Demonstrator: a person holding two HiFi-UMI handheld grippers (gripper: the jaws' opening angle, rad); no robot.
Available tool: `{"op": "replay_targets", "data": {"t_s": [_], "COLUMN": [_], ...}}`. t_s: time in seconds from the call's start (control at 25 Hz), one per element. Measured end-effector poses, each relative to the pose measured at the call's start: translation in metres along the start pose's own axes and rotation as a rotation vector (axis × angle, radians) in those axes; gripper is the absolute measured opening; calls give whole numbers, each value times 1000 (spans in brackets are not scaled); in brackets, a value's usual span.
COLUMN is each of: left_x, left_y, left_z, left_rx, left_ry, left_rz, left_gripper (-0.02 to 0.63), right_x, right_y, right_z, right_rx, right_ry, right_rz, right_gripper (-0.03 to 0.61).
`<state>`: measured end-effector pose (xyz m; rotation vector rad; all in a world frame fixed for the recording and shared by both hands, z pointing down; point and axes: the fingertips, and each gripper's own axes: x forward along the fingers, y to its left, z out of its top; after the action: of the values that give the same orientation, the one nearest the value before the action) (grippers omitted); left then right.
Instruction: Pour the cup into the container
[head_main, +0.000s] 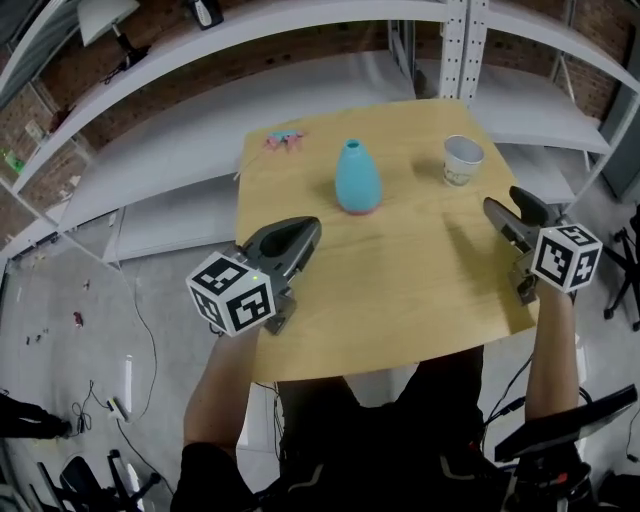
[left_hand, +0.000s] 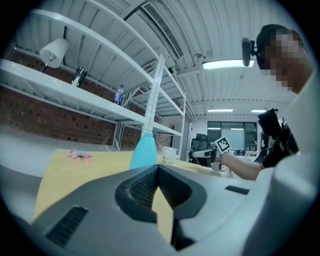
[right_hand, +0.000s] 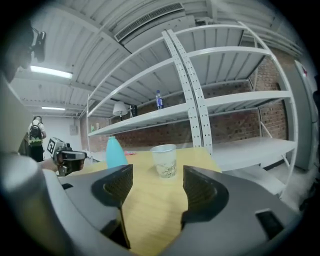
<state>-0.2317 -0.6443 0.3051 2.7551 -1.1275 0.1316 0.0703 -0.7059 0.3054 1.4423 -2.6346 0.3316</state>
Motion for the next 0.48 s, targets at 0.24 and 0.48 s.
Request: {"op": "replay_targets", "data": {"t_s": [0.24, 0.48], "left_x": [-52, -106], "left_y": [-62, -149], "left_z": [20, -8], "left_rx": [78, 36], "left_ry": [-70, -134], "left_rz": [90, 171], "left_gripper": [-6, -7], "right_x": [-59, -133], "right_y": [73, 151], "right_z": [2, -18], "right_rx": [-110, -115], "right_ry": [-62, -96], "right_rz": [88, 182], "right_gripper": [133, 2]}}
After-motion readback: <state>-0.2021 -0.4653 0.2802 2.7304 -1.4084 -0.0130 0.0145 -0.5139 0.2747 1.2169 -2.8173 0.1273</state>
